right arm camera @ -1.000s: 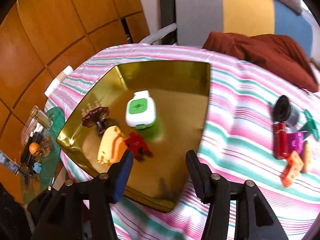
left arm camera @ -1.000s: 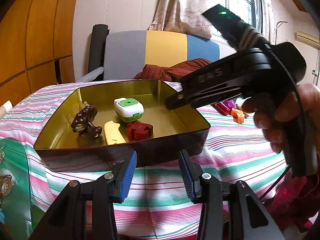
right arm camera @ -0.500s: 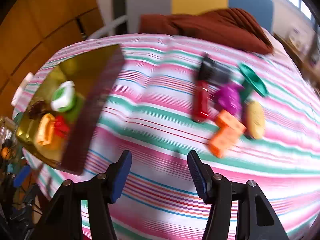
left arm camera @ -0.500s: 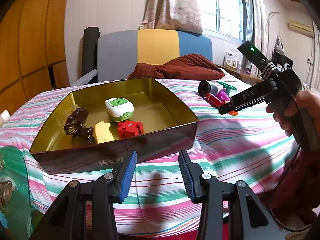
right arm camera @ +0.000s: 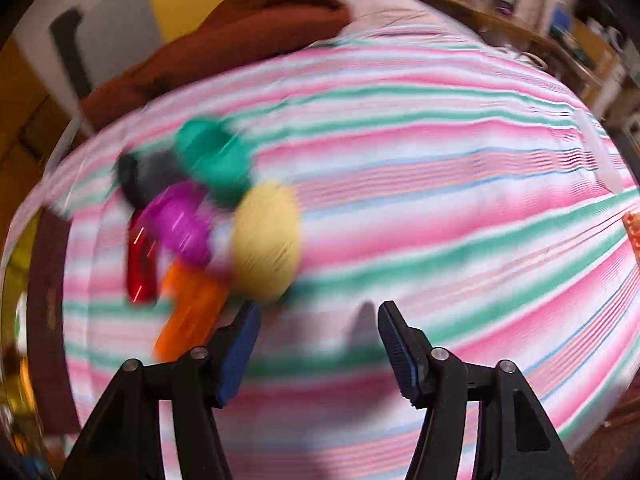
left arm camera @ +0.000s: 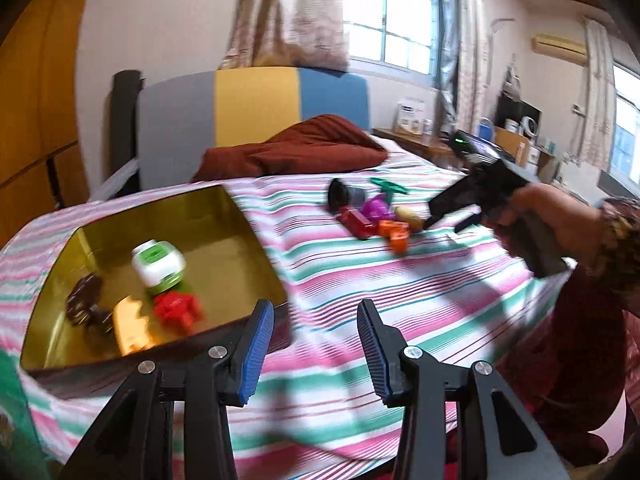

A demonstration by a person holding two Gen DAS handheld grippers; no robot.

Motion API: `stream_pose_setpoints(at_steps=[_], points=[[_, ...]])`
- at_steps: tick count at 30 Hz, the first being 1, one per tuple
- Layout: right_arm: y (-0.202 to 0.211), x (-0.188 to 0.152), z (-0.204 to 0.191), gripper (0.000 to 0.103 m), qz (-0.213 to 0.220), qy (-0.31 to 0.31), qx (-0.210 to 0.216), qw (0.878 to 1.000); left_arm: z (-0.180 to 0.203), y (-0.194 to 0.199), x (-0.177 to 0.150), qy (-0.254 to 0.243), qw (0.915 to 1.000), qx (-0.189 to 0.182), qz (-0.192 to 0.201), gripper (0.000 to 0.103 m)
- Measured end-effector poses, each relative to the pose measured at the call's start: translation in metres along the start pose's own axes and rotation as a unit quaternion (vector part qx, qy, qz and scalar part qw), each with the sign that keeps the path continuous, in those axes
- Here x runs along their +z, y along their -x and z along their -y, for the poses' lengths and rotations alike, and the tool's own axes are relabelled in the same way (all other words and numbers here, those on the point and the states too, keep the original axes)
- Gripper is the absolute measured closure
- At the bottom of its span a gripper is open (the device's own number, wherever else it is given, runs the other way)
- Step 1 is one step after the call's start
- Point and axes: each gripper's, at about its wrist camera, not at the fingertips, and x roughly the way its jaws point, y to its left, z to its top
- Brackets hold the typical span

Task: Organize rigid objects
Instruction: 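Move both grippers back toward the remaining toys on the bed, then grasp the orange linked cubes with the left gripper while the right gripper grasps the yellow oval sponge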

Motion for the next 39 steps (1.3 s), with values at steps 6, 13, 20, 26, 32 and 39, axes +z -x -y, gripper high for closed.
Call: stream_pose_setpoints(at_steps=[6, 13, 20, 26, 32, 39], points=[[-0.013, 0.005, 0.033, 0.036, -0.009, -0.076, 0.026, 0.997, 0.04, -0.027, 0.023, -0.034, 0.9983, -0.044, -0.017, 0.059], [-0.001, 0.003, 0.033, 0.034, 0.006, -0.077, 0.034, 0.996, 0.078, -0.093, 0.054, -0.032, 0.996, -0.068, -0.048, 0.059], [0.002, 0.008, 0.038, 0.034, 0.015, -0.084, 0.037, 0.996, 0.091, -0.176, 0.068, -0.013, 0.9943, -0.047, -0.095, 0.059], [0.002, 0.013, 0.034, 0.034, 0.024, -0.078, 0.037, 0.996, 0.087, -0.219, 0.071, 0.006, 0.9908, -0.055, -0.123, 0.059], [0.001, 0.015, 0.033, 0.034, 0.024, -0.079, 0.041, 0.996, 0.088, -0.234, 0.072, 0.027, 0.9864, -0.082, -0.14, 0.059], [-0.001, 0.014, 0.032, 0.034, 0.021, -0.075, 0.036, 0.996, 0.084, -0.233, 0.07, 0.038, 0.9855, -0.091, -0.138, 0.07]])
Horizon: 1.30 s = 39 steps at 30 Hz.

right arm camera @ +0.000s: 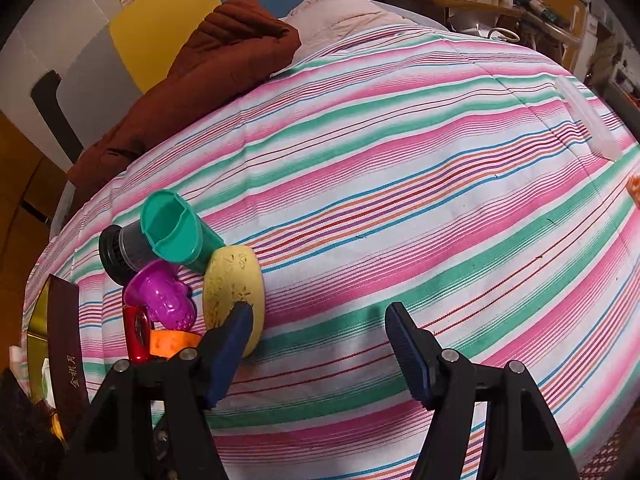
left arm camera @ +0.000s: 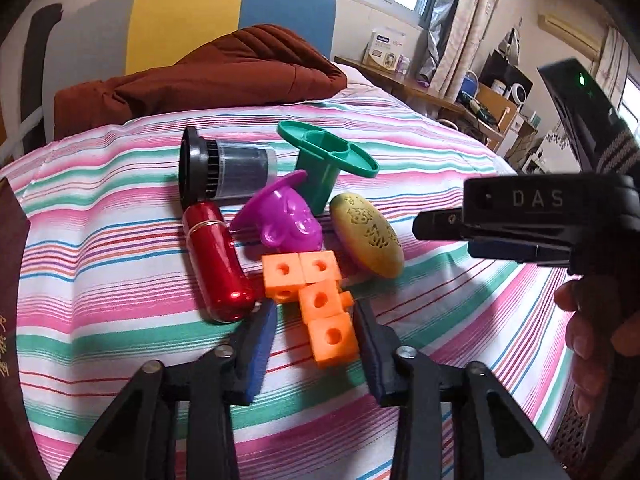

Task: Organize rigid objects
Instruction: 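Grasp the orange linked cubes with the left gripper while the right gripper grasps the yellow oval sponge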

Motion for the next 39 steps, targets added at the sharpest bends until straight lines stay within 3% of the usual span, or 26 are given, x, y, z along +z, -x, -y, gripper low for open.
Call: stream_pose_setpoints(at_steps=[4, 19, 26, 29, 31, 39], points=[[-0.002, -0.001, 0.001, 0.034, -0.003, 0.0, -0.002, 1.0, -0.006, 0.003, -0.003, 0.006, 1.0, -0.005, 0.003, 0.078], [0.005, -0.003, -0.028, 0.034, 0.029, 0.061, 0.024, 0.997, -0.031, 0.051, -0.058, -0.016, 0.9981, -0.034, 0.049, 0.079], [-0.016, 0.003, -0.053, 0.039, 0.017, 0.118, -0.006, 0.993, -0.038, 0.051, -0.058, -0.001, 0.9971, -0.055, 0.052, 0.078], [-0.025, 0.003, -0.059, 0.045, 0.014, 0.137, 0.001, 0.991, -0.04, 0.052, -0.059, 0.001, 0.9969, -0.058, 0.053, 0.078], [-0.029, 0.001, -0.063, 0.056, 0.013, 0.152, -0.003, 0.988, -0.04, 0.052, -0.06, 0.003, 0.9967, -0.06, 0.054, 0.078], [-0.031, 0.0, -0.048, 0.058, -0.017, 0.106, 0.024, 0.994, -0.041, 0.052, -0.06, 0.006, 0.9966, -0.062, 0.055, 0.078]])
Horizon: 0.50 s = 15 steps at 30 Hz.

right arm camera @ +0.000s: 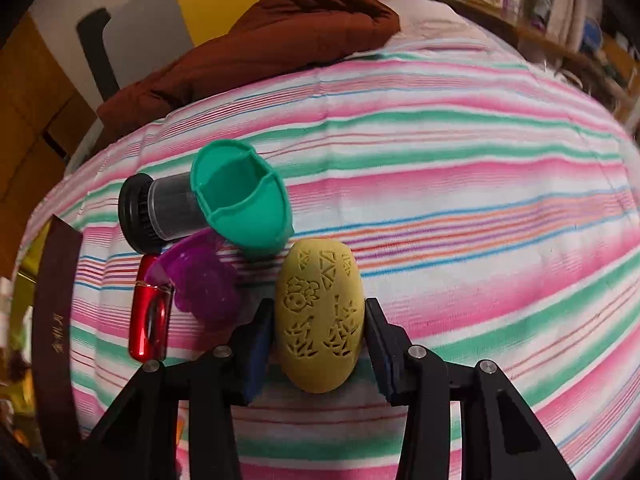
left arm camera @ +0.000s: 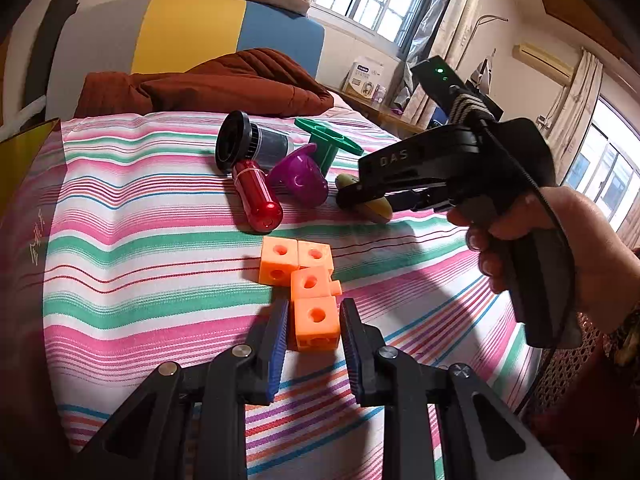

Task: Organize rigid objects
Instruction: 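Grasp the orange linked cubes with the left gripper while the right gripper grasps the yellow oval sponge, then carry the orange cubes into the gold tray and open the left gripper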

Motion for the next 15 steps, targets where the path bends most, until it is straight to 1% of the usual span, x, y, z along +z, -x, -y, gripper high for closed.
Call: stream_pose_setpoints(at_steps=[3, 4, 5, 7, 8, 10, 13, 15], points=[[0.004, -0.006, 0.001, 0.058, -0.015, -0.006, 0.0, 1.0, 0.004, -0.001, 0.002, -0.008, 0.9999, 0.011, -0.006, 0.077], [0.006, -0.009, 0.001, 0.058, -0.019, -0.006, -0.001, 1.0, 0.007, -0.002, 0.003, -0.014, 0.9997, 0.018, -0.009, 0.075], [0.006, -0.01, 0.002, 0.058, -0.022, -0.007, -0.001, 1.0, 0.013, -0.004, 0.006, -0.026, 0.999, 0.03, -0.017, 0.07], [0.004, -0.009, 0.005, 0.058, -0.027, -0.011, 0.005, 1.0, 0.024, -0.01, 0.011, -0.046, 0.9972, 0.051, -0.029, 0.067], [0.003, -0.008, 0.007, 0.058, -0.028, -0.014, 0.007, 0.999, 0.028, -0.014, 0.014, -0.057, 0.9956, 0.065, -0.036, 0.067], [0.002, -0.006, 0.009, 0.058, -0.029, -0.02, 0.012, 0.999, 0.032, -0.022, 0.018, -0.067, 0.9934, 0.083, -0.042, 0.067], [0.005, -0.011, 0.007, 0.058, -0.03, -0.018, 0.013, 0.999, 0.03, -0.026, 0.019, -0.068, 0.9932, 0.086, -0.041, 0.068], [0.004, -0.011, 0.003, 0.058, -0.028, -0.008, 0.01, 1.0, 0.027, -0.024, 0.018, -0.063, 0.9934, 0.089, -0.036, 0.076]])
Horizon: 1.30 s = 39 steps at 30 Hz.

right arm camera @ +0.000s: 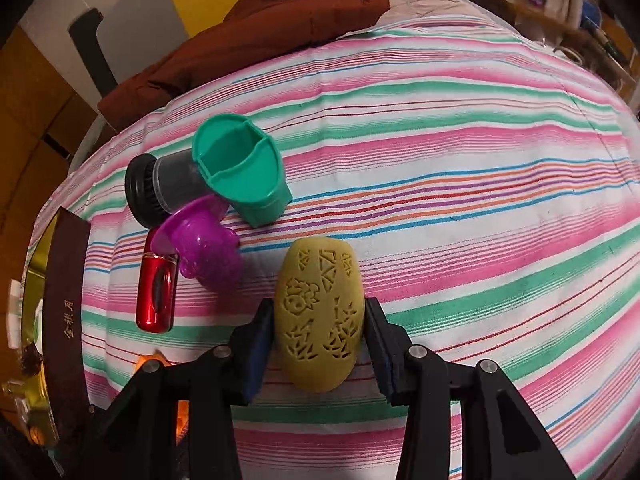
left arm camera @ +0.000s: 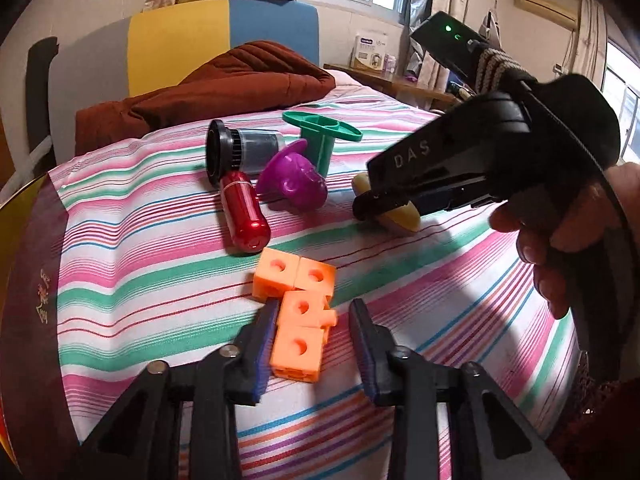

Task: Organize rigid objects
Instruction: 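Carry the orange cubes into the gold tray and open the left gripper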

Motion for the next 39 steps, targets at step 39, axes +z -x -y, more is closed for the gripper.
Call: stream_pose_setpoints(at_steps=[39], points=[[0.035, -0.01, -0.051, 0.059, 0.087, 0.137, -0.028, 0.986, -0.018, 0.122, -0.047, 0.017, 0.9949, -0.004, 0.1, 0.078]])
